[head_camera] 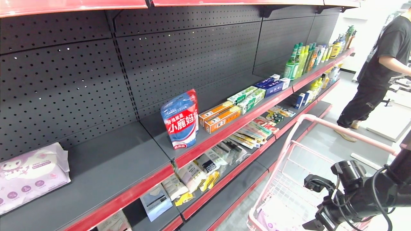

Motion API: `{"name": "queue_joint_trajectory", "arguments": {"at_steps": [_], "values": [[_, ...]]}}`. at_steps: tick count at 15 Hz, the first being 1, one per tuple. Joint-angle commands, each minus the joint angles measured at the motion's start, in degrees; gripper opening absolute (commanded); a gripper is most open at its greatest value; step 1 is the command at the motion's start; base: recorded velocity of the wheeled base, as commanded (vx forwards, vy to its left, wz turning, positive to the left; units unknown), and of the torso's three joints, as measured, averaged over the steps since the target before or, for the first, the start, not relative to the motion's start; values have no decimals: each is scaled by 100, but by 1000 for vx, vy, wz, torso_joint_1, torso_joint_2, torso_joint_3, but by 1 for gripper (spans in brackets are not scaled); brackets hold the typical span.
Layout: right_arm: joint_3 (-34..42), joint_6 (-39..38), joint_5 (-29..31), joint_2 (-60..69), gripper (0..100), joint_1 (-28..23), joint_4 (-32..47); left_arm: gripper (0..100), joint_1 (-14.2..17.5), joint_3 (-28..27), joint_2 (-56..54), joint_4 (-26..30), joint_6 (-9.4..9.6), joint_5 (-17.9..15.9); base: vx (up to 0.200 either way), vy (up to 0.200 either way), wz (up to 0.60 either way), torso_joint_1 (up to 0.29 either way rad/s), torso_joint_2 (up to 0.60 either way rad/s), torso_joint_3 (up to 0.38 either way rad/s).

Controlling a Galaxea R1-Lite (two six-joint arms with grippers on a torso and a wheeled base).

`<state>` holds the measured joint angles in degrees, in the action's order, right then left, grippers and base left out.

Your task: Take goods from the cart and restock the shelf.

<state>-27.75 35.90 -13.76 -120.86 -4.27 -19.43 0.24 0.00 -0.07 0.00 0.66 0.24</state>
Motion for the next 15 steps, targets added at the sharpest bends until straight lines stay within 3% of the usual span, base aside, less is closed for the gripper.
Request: {"name": "queue_joint_trajectory", "arguments": {"at_steps": [1, 15], "values": [[-55, 49, -118, -219, 100, 14, 1, 100, 2, 0, 7, -9, 4, 2, 0, 0, 0, -110, 222, 115], [-266, 708, -109, -307, 100, -48, 1, 100, 2, 0, 7, -9, 4, 2, 0, 0, 0, -147, 319, 171]]}}
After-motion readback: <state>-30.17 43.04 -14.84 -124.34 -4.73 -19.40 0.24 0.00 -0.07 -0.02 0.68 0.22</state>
